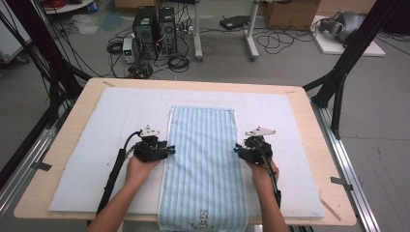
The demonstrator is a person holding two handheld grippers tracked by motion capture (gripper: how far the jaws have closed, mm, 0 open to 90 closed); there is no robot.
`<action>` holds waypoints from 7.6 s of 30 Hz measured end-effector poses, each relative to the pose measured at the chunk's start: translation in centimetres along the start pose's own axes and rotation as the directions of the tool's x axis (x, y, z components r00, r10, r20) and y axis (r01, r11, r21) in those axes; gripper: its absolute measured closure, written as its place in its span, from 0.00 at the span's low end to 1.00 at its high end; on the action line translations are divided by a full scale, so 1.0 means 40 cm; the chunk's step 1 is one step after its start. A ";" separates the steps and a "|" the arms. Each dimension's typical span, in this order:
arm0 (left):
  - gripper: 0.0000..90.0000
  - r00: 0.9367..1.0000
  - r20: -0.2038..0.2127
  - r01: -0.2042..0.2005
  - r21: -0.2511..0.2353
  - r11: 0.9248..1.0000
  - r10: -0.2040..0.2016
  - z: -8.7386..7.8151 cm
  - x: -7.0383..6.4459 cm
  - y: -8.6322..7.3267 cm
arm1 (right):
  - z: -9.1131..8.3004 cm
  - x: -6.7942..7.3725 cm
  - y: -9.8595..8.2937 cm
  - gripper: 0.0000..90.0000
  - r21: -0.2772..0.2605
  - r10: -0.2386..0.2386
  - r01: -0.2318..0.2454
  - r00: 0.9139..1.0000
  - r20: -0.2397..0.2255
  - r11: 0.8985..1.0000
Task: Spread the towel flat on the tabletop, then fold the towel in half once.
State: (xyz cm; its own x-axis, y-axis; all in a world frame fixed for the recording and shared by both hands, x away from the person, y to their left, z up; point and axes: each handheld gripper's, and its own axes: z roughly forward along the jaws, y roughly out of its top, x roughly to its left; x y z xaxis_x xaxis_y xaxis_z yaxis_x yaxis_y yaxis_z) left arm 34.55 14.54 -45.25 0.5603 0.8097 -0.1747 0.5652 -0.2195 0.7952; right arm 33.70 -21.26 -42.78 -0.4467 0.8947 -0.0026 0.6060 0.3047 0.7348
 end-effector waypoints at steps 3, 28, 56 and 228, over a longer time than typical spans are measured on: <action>0.71 0.999 -0.051 -0.008 0.005 1.000 0.009 0.000 -0.007 0.000 | 0.021 0.009 -0.011 0.65 0.024 -0.002 0.002 1.000 -0.004 1.000; 0.60 0.998 -0.035 0.057 -0.013 0.998 -0.057 -0.042 0.064 0.003 | 0.057 0.006 -0.002 0.93 0.030 0.028 -0.027 0.999 -0.037 0.999; 0.77 0.994 0.099 0.043 -0.047 0.998 -0.038 -0.140 0.003 -0.090 | -0.118 0.086 -0.117 0.68 -0.010 -0.058 0.057 0.995 -0.084 0.998; 0.97 0.975 0.220 -0.002 -0.119 0.993 0.029 -0.171 -0.027 -0.056 | -0.144 0.077 -0.083 0.94 -0.105 -0.045 0.028 0.986 -0.158 0.994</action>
State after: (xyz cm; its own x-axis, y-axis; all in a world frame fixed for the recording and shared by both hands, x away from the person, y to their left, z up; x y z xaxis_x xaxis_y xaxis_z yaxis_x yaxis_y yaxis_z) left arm 28.56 17.87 -42.87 0.6960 0.6631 -0.2755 0.4875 -0.1547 0.8593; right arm 26.50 -21.39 -41.31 -0.5719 0.8172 0.0717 0.5203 0.2938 0.8019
